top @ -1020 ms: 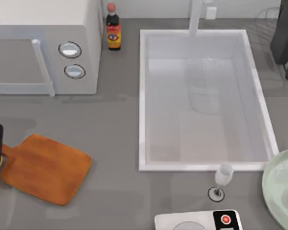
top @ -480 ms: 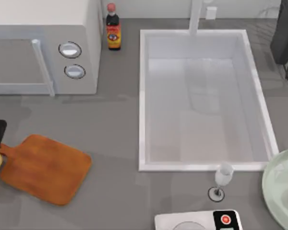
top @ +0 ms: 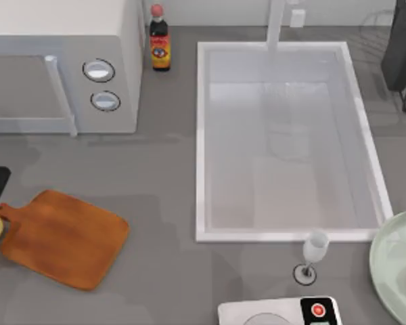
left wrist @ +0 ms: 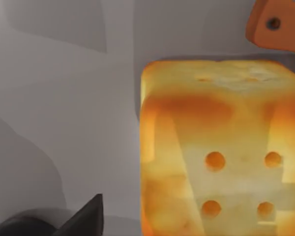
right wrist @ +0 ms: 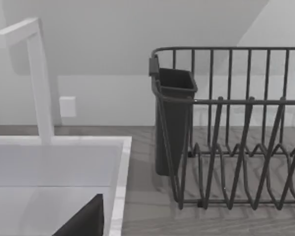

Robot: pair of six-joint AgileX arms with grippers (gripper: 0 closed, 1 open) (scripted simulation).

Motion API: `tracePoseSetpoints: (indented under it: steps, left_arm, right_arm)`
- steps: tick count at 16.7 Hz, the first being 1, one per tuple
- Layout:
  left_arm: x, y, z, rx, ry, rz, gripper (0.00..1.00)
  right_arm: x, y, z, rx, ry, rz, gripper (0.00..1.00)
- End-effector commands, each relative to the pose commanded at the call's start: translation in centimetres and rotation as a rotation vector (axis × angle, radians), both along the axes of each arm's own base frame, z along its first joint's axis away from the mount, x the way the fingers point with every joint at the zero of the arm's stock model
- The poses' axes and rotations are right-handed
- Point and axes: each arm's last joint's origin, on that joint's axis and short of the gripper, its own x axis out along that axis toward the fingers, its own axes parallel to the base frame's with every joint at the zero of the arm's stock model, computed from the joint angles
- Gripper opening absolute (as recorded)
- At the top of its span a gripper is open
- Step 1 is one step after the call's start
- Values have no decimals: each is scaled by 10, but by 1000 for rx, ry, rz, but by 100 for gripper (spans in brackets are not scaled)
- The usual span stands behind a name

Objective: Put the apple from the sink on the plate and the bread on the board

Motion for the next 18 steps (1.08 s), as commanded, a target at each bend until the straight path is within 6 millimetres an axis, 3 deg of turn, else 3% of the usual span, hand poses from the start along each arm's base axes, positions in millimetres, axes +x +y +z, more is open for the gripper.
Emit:
tracePoseSetpoints:
  steps: [5,13,18]
  left_arm:
    - [0,-1,-1,0,-1,-3,100]
    - [1,0,-65,1,-5,0,100]
    - [0,0,-70,0,0,0,100]
  right_arm:
    - [0,0,0,0,0,0,100]
    - [0,0,0,0,0,0,100]
    - [0,0,0,0,0,0,100]
